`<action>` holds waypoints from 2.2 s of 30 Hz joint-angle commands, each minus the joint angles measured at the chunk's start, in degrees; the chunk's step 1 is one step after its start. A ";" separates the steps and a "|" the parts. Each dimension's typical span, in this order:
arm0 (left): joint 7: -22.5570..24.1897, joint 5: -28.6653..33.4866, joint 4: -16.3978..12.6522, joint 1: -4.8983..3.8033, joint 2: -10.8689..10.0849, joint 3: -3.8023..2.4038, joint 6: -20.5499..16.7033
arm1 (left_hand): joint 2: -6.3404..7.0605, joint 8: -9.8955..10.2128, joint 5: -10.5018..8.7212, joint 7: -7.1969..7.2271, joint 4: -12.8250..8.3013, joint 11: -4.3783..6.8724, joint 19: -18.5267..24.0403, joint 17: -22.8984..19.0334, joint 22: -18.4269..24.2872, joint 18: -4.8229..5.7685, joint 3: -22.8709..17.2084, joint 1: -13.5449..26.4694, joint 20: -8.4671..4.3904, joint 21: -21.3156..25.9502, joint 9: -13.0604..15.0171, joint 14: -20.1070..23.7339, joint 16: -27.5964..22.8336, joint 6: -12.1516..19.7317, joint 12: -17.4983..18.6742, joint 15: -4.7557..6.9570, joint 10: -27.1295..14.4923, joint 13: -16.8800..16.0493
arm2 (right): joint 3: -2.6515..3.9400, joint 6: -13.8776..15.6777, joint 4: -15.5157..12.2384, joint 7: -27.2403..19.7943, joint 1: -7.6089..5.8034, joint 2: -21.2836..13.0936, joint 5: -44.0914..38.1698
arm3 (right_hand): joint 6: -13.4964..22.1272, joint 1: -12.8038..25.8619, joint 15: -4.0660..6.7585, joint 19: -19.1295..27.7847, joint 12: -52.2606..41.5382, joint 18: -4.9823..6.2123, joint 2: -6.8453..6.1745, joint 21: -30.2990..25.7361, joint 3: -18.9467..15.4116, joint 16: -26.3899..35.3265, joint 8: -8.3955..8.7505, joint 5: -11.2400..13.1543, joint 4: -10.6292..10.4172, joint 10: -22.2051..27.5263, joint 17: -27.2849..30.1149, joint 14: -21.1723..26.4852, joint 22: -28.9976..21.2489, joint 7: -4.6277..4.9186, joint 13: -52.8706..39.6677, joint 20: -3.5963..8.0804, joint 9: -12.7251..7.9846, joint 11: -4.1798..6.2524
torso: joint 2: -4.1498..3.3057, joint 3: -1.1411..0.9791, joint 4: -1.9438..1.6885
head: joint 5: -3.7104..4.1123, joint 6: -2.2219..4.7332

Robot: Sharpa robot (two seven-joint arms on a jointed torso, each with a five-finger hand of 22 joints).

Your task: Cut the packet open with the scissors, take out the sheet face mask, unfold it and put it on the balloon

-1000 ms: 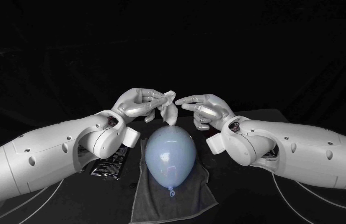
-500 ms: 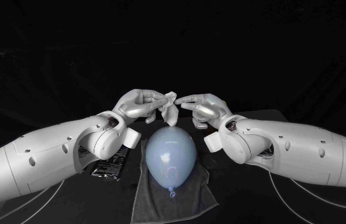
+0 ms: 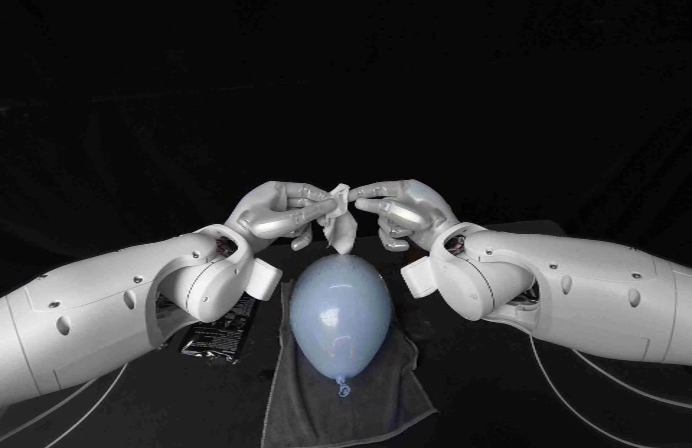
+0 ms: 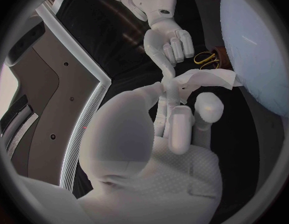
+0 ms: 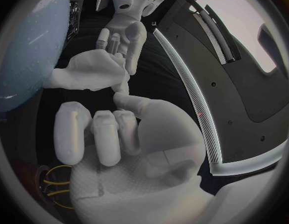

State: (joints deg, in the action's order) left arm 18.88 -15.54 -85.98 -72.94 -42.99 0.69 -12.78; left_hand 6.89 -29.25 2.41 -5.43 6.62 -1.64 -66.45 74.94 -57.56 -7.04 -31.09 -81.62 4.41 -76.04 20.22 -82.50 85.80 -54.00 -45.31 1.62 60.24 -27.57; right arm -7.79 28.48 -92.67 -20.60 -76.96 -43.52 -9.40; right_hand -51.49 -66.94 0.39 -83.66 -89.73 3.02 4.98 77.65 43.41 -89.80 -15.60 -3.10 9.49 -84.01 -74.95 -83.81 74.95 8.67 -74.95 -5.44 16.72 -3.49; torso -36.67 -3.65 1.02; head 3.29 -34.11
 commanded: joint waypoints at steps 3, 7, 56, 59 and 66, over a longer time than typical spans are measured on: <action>0.13 0.69 0.16 -0.03 0.25 -0.05 0.90 | -0.41 -0.24 0.35 -0.09 -0.49 0.12 -0.51 0.95 -0.12 0.44 -0.69 0.26 0.10 -0.25 6.16 -0.50 0.29 0.53 -0.34 -0.01 0.56 -0.14 | 0.05 -1.27 -0.42 -1.01 -0.18 0.08 -0.59 | -0.05 0.60 -0.29 -1.48 -0.27 -0.42 0.08 -0.26 0.36 -0.20 0.37 0.29 0.02 -5.99 -15.05 -6.19 11.57 0.20 -15.05 -0.06 0.01 -0.49 | 0.00 0.01 0.01 | 0.01 0.12; 0.15 1.15 0.55 -0.03 0.37 -0.03 0.65 | -0.51 -0.18 0.36 -0.09 -0.45 0.09 -0.52 0.94 -0.16 0.44 -0.73 0.51 0.10 -0.28 6.15 -0.52 0.31 0.72 -0.45 -0.02 0.55 -0.20 | 0.06 -1.64 -0.83 -1.19 -0.22 -0.06 -0.29 | -0.28 0.70 -0.31 -1.47 -0.27 -0.42 0.10 -0.24 0.36 -0.20 0.31 0.31 0.01 -5.99 -15.05 -6.19 11.57 0.21 -15.05 -0.11 0.05 -0.51 | 0.01 0.01 0.01 | 0.03 0.16; -2.94 6.49 3.51 0.02 1.04 0.02 7.10 | -1.21 -0.12 0.35 -0.01 -0.20 0.14 -1.17 1.89 -1.17 0.63 -1.05 1.45 0.09 -0.75 6.18 -1.07 0.64 1.05 -1.08 -0.01 0.64 -0.58 | 0.17 2.93 6.23 -4.91 -0.63 -0.01 -24.83 | -2.74 -3.05 -0.85 4.83 7.45 2.14 -5.38 -12.89 -8.08 0.30 0.47 0.18 5.50 0.09 -13.64 -5.72 7.99 0.64 -8.97 -0.89 1.11 -0.95 | 0.00 -0.03 0.01 | -0.19 0.34; -3.97 6.58 4.04 0.02 1.10 0.02 9.23 | -1.23 -0.14 0.36 0.01 -0.21 0.15 -1.28 2.09 -1.33 0.66 -1.06 1.48 0.08 -0.82 6.19 -1.18 0.70 1.05 -1.13 0.00 0.66 -0.61 | 0.20 4.27 8.25 -6.31 -0.97 0.32 -33.62 | -2.27 -4.94 -0.70 6.62 9.40 2.70 -6.69 -15.87 -8.59 1.00 1.02 0.14 6.81 2.02 -11.77 -4.96 7.29 0.25 -7.45 -0.82 0.78 -0.70 | 0.00 -0.05 0.06 | -0.25 0.36; -5.54 6.37 4.95 0.01 1.23 0.01 12.73 | -1.24 -0.18 0.36 0.06 -0.33 0.22 -1.60 2.31 -1.78 0.74 -1.16 1.50 0.07 -1.04 6.22 -1.32 0.79 1.03 -1.26 0.05 0.68 -0.69 | 0.22 8.56 11.60 -8.58 -1.85 1.21 -51.98 | -2.09 -8.07 -0.24 9.70 12.65 3.59 -8.88 -20.53 -9.36 1.72 1.70 0.09 6.93 5.40 -9.89 -3.95 6.33 -0.56 -4.84 -0.45 0.25 -0.04 | 0.00 -0.06 0.07 | -0.21 0.34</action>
State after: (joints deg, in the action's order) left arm 14.78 -9.83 -81.06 -72.90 -41.92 0.76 -4.35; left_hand 6.02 -29.06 2.57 -5.45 6.38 -1.65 -67.68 74.94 -59.32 -7.03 -31.98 -80.22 4.42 -76.94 22.35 -83.37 86.31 -53.19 -46.33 1.62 60.26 -28.19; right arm -7.62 33.67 -81.35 -25.68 -78.66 -42.50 -47.26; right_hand -53.61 -74.51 -0.35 -74.13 -77.21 5.73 -4.08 57.41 34.39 -88.22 -14.13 -3.10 16.46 -78.78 -74.91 -83.93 74.95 8.59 -74.96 -5.96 17.01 -3.59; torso -36.68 -3.70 1.08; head 3.03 -33.79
